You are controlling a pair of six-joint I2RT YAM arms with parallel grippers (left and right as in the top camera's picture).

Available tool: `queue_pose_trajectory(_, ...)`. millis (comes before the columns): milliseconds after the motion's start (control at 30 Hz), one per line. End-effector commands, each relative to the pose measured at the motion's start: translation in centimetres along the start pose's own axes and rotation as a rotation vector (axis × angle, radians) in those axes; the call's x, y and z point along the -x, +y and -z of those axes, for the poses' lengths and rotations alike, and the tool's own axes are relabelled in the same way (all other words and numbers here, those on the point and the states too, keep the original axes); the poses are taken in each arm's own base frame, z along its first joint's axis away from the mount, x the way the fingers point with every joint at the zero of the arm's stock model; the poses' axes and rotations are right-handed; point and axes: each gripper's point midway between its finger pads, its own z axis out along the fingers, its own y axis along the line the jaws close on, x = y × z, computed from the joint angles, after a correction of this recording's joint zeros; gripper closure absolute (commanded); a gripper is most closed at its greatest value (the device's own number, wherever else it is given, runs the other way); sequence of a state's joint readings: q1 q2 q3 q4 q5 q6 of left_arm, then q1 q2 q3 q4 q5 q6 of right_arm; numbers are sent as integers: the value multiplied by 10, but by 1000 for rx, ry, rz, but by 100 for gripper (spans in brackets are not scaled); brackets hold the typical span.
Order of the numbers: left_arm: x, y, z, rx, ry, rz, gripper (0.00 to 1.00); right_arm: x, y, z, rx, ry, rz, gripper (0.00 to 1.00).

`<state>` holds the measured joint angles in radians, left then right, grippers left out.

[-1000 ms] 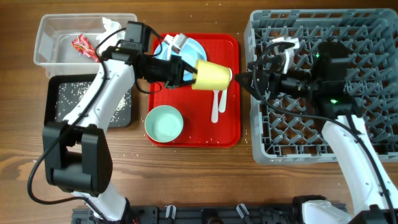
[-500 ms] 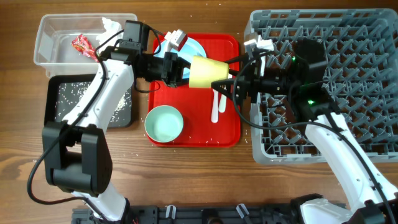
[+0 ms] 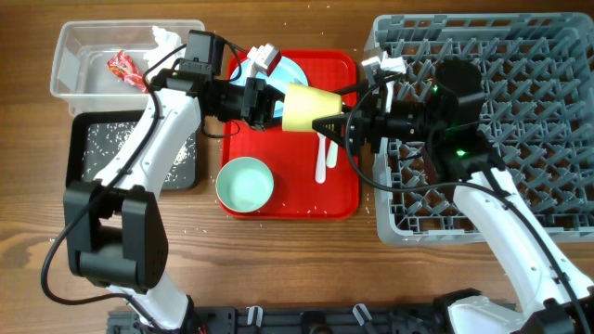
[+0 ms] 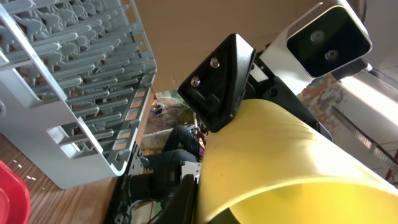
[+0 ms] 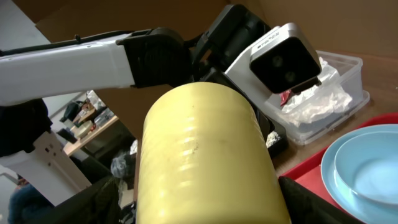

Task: Sort waste into correct bins and load items into the dishwasher rack
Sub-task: 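Place the yellow cup upside down in the dish rack with the right gripper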

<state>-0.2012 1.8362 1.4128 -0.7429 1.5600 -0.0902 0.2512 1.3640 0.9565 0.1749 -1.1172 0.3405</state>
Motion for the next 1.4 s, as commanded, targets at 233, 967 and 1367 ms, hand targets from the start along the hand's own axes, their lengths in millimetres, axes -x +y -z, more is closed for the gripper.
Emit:
queue_pose_trajectory(233, 0, -9, -1, -17, 6, -53, 79, 4, 9, -5, 36, -1, 7, 53)
queue_pose_trajectory(967, 27, 69, 47, 456, -148, -50, 40, -6, -80, 152, -978, -88, -483, 67)
queue_pose_trajectory(1367, 33, 110, 77, 754, -197, -32, 40, -78, -30, 209, -1280, 323, -786, 67)
